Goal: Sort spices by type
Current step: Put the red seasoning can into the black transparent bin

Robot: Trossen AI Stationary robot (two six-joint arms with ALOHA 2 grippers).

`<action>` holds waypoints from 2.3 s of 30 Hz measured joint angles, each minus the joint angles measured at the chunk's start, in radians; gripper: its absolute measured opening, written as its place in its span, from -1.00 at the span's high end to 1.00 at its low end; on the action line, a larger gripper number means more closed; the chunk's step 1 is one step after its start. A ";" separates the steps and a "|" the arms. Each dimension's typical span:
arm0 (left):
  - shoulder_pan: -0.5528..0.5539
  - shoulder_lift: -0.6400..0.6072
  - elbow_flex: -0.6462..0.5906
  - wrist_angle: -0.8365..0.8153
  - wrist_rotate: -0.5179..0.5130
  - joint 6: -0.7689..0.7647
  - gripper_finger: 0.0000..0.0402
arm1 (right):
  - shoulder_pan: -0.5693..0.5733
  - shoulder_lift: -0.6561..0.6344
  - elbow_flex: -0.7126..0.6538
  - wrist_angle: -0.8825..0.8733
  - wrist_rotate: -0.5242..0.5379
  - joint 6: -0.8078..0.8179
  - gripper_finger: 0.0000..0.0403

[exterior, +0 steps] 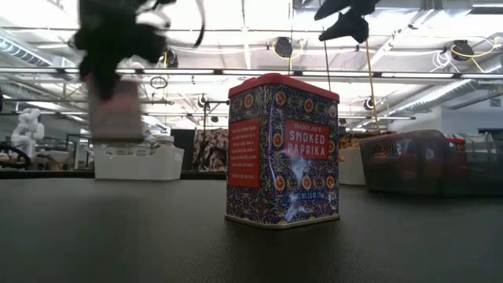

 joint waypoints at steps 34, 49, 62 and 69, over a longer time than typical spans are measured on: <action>0.049 1.039 1.365 0.316 0.031 0.303 -0.08 | -0.194 -0.355 0.000 -0.194 0.162 0.018 -0.28; 0.053 1.162 1.363 0.463 -0.115 0.374 -0.08 | -0.194 -0.399 0.000 -0.227 0.162 0.059 -0.28; 0.047 1.173 1.362 0.411 -0.134 0.388 -0.08 | -0.194 -0.397 0.000 -0.232 0.163 0.060 -0.28; 0.046 1.173 1.362 0.368 -0.137 0.408 -0.08 | -0.194 -0.397 0.000 -0.232 0.163 0.060 -0.28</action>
